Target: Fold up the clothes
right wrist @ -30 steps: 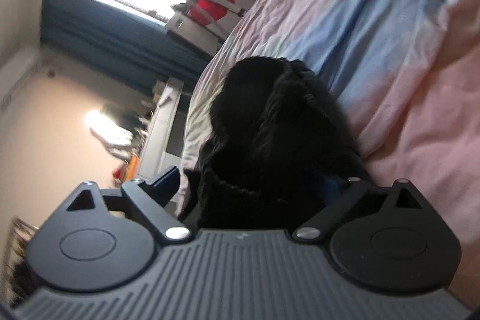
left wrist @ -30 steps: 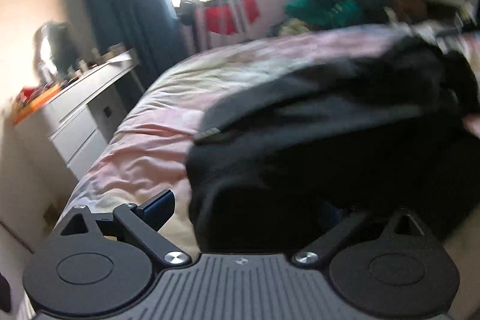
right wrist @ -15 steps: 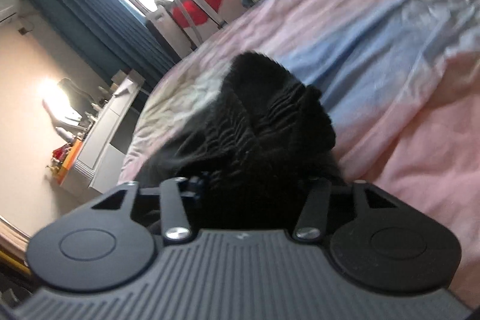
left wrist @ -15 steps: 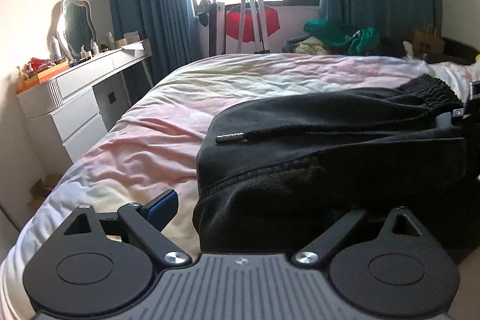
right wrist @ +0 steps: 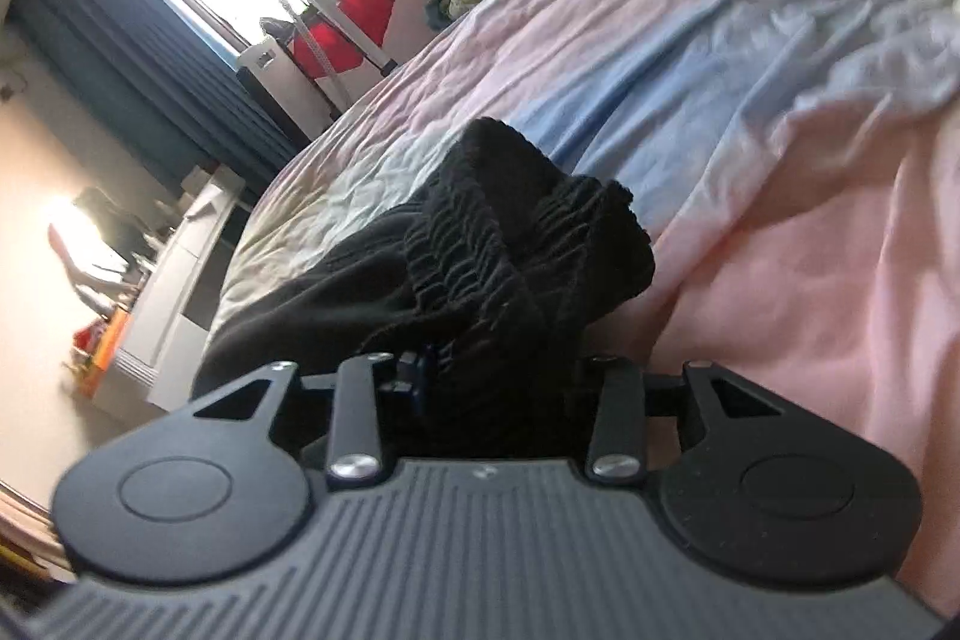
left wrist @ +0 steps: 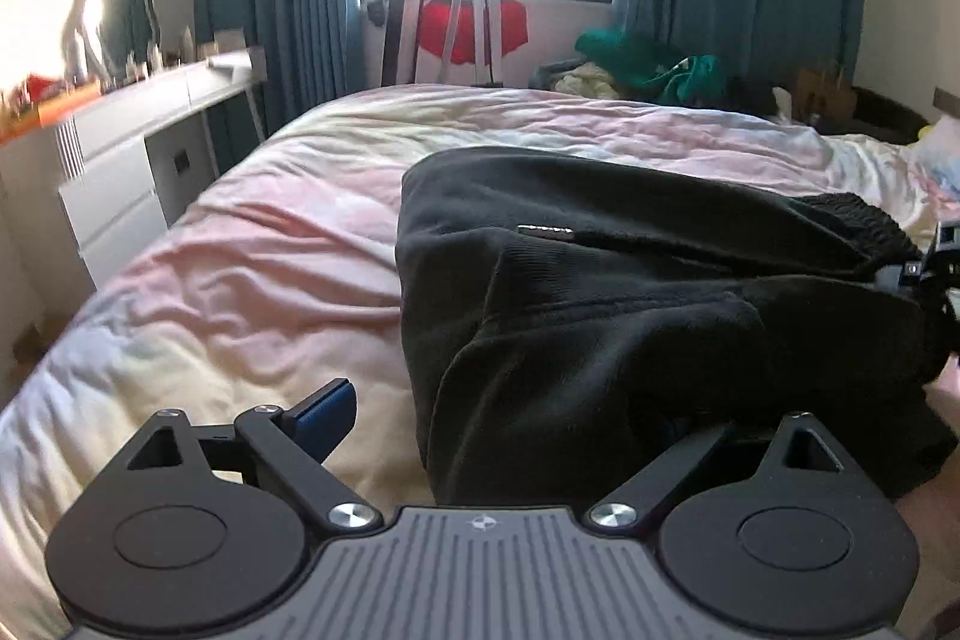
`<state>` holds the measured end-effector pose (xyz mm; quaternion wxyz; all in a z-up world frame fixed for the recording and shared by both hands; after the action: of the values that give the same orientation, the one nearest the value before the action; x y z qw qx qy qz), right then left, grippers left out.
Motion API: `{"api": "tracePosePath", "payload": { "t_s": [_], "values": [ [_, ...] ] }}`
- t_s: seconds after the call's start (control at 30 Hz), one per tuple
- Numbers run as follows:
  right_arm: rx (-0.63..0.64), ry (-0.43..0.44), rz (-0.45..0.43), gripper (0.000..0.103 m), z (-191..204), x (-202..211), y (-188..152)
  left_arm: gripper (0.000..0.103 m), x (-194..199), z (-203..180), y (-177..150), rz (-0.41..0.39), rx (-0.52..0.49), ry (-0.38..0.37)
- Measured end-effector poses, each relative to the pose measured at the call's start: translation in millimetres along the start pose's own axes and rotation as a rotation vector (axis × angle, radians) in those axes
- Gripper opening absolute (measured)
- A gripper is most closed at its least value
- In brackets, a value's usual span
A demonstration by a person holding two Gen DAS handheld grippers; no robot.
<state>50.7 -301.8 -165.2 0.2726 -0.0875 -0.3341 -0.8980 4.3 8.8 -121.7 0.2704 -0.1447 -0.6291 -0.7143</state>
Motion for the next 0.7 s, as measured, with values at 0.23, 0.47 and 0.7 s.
{"api": "tracePosePath", "payload": {
  "t_s": [0.23, 0.47, 0.7],
  "values": [
    [0.024, -0.006, 0.055, 0.068, 8, 1, -10, 0.094, 0, 8, -3, 0.012, 0.019, 0.017],
    [-0.017, 0.012, 0.172, 0.103, -4, -22, -28, 0.094, -1, 13, -3, 0.046, 0.056, 0.009],
    [-0.016, 0.164, 0.147, 0.084, 22, -16, -26, 0.094, 12, 22, 1, 0.088, 0.118, -0.084]
  ]
}}
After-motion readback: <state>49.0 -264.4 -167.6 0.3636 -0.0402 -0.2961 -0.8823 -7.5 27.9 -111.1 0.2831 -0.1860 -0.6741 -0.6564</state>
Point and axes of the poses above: each gripper's, at about its wrist camera, not at the fingertips, and x roughly against the way its jaws point, z to its left, y to its top, the point moved 10 cm from there along -x, roughly the way its jaws point, and after that the axes turned 14 degrees about y, right-handed, at the moved point
